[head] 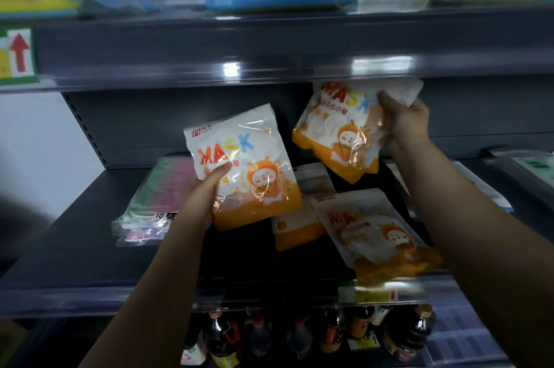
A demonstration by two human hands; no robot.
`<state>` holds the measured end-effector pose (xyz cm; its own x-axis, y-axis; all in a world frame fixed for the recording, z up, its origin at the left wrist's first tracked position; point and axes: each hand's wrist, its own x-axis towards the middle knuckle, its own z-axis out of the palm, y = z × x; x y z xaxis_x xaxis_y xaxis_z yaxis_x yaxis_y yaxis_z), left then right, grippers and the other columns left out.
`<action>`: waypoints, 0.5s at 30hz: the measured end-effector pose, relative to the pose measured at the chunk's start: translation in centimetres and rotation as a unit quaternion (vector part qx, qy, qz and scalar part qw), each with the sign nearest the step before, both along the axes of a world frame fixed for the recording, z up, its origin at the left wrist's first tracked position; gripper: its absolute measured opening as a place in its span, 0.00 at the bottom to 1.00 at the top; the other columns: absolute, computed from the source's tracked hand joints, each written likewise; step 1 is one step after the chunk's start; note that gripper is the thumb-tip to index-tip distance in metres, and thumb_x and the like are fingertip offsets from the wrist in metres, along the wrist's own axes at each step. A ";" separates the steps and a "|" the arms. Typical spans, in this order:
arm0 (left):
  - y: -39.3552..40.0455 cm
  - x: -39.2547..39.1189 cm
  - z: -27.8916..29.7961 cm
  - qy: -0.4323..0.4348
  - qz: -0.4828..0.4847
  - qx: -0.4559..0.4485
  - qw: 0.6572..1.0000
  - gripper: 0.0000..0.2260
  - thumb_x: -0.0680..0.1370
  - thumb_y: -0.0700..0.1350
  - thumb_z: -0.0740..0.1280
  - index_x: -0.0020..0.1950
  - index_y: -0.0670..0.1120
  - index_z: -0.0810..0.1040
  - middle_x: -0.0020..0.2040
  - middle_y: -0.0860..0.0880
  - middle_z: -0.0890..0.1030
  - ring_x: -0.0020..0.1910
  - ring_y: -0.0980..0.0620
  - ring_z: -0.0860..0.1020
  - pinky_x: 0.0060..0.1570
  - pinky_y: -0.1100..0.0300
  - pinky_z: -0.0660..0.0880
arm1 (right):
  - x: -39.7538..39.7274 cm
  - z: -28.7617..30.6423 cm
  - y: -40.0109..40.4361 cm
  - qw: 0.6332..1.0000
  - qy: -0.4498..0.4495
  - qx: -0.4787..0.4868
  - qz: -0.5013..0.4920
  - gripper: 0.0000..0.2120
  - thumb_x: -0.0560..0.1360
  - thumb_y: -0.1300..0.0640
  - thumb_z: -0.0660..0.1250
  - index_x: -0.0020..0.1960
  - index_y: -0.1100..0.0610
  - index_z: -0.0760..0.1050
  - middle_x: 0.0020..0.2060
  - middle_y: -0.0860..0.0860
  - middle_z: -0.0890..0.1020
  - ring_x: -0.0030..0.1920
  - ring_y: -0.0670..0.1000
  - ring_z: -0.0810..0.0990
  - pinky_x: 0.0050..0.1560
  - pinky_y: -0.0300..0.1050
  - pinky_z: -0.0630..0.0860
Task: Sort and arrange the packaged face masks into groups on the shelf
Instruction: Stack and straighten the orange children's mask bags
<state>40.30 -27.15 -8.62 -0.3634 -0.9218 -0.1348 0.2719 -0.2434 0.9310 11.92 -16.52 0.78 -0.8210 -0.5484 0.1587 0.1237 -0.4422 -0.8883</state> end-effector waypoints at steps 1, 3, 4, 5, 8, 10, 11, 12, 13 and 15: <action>-0.1 0.1 -0.1 -0.009 -0.004 0.005 1.000 0.14 0.74 0.45 0.70 0.59 0.45 0.78 0.52 0.45 0.84 0.44 0.47 0.84 0.39 0.56 0.81 | -0.3 -0.1 0.1 0.999 -0.038 0.003 0.022 0.04 0.74 0.66 0.68 0.43 0.59 0.74 0.39 0.55 0.82 0.33 0.49 0.83 0.35 0.45 0.81; -0.2 0.2 -0.1 -0.016 -0.007 0.008 1.000 0.13 0.74 0.45 0.70 0.58 0.45 0.78 0.51 0.45 0.84 0.41 0.49 0.85 0.34 0.59 0.80 | -0.9 -0.3 0.3 0.993 -0.083 0.026 0.075 0.06 0.75 0.64 0.67 0.51 0.61 0.75 0.43 0.58 0.83 0.38 0.54 0.85 0.38 0.50 0.82; -0.2 0.1 -0.1 -0.011 -0.008 0.009 1.000 0.13 0.74 0.45 0.70 0.57 0.45 0.78 0.51 0.45 0.84 0.41 0.49 0.85 0.33 0.59 0.80 | -1.3 -0.4 0.5 0.989 -0.094 0.051 0.101 0.08 0.76 0.63 0.66 0.54 0.62 0.74 0.42 0.58 0.84 0.38 0.54 0.85 0.38 0.51 0.82; -0.2 0.2 0.0 -0.004 -0.008 0.008 1.000 0.13 0.74 0.45 0.70 0.58 0.45 0.79 0.51 0.45 0.84 0.42 0.48 0.85 0.34 0.58 0.80 | -1.6 -0.6 0.7 0.984 -0.095 0.087 0.120 0.07 0.77 0.61 0.63 0.53 0.63 0.74 0.38 0.56 0.85 0.36 0.53 0.85 0.37 0.50 0.81; -0.3 0.2 0.0 -0.003 0.005 -0.016 1.000 0.18 0.73 0.44 0.72 0.61 0.44 0.77 0.53 0.43 0.84 0.49 0.43 0.84 0.45 0.47 0.81 | -3.5 -0.9 1.9 0.960 -0.104 0.189 0.179 0.09 0.80 0.59 0.59 0.47 0.62 0.74 0.29 0.54 0.84 0.29 0.50 0.84 0.33 0.46 0.81; -0.4 0.0 0.1 -0.015 0.019 -0.042 0.999 0.21 0.71 0.42 0.73 0.62 0.45 0.74 0.56 0.42 0.82 0.51 0.42 0.83 0.49 0.42 0.79 | -4.7 -1.4 2.9 0.941 -0.110 0.252 0.196 0.09 0.79 0.58 0.59 0.52 0.62 0.75 0.33 0.57 0.85 0.32 0.52 0.84 0.38 0.45 0.80; -0.5 -0.1 0.1 -0.028 0.021 -0.056 0.998 0.23 0.70 0.42 0.74 0.62 0.47 0.72 0.56 0.43 0.82 0.52 0.42 0.82 0.49 0.41 0.79 | -5.4 -1.6 3.3 0.937 -0.116 0.267 0.194 0.09 0.79 0.59 0.59 0.53 0.61 0.75 0.34 0.58 0.85 0.32 0.53 0.84 0.38 0.47 0.81; -0.4 -0.4 0.1 -0.043 0.020 -0.070 0.996 0.24 0.69 0.41 0.75 0.62 0.48 0.72 0.56 0.44 0.82 0.52 0.43 0.82 0.47 0.42 0.80 | -5.8 -1.8 3.8 0.934 -0.118 0.274 0.194 0.09 0.80 0.59 0.58 0.52 0.61 0.75 0.34 0.59 0.85 0.33 0.54 0.85 0.34 0.48 0.81; -0.3 -0.7 0.1 -0.059 0.020 -0.084 0.994 0.25 0.68 0.40 0.75 0.62 0.48 0.71 0.56 0.45 0.82 0.52 0.43 0.82 0.44 0.45 0.80 | -6.2 -2.0 4.2 0.932 -0.117 0.283 0.192 0.09 0.80 0.59 0.57 0.52 0.61 0.76 0.35 0.60 0.85 0.34 0.55 0.85 0.32 0.50 0.82; -0.1 -1.1 0.0 -0.095 0.022 -0.109 0.989 0.26 0.68 0.38 0.76 0.62 0.48 0.71 0.55 0.45 0.82 0.51 0.44 0.82 0.41 0.48 0.81 | -6.6 -2.1 4.9 0.925 -0.106 0.295 0.215 0.09 0.78 0.60 0.59 0.54 0.61 0.76 0.39 0.60 0.84 0.38 0.55 0.84 0.35 0.53 0.81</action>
<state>39.17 -27.24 -8.64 -0.3097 -0.9508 0.0068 0.0928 -0.0231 0.9954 5.28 -11.65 -1.31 -0.4855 -0.7710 -0.4122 0.3747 0.2424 -0.8949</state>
